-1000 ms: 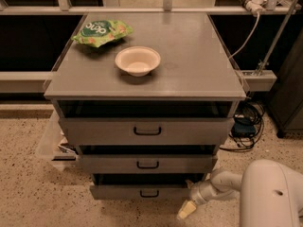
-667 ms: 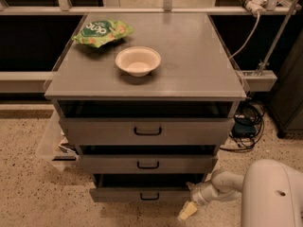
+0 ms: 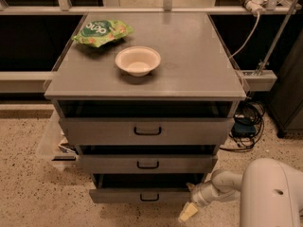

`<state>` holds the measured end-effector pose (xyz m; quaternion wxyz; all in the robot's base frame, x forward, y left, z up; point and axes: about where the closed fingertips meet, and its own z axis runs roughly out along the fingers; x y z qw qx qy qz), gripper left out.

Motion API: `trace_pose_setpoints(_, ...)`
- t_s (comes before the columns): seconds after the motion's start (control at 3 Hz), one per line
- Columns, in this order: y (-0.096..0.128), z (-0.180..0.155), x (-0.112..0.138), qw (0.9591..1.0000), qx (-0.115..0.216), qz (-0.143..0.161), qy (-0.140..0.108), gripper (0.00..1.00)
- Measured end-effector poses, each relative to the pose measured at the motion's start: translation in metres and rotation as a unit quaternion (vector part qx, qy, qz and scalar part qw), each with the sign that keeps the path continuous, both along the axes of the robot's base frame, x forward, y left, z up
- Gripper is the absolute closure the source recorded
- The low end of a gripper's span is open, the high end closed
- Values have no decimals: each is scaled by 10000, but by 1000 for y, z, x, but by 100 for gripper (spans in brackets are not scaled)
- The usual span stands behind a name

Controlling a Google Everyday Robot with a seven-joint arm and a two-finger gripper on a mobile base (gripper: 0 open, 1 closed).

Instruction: Open bottom drawer

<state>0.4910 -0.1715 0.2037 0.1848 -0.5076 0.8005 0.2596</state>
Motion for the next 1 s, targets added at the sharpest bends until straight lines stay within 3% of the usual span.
trace_pose_setpoints(1.0, 1, -3, -10, 9994, -17, 9, 342, 0)
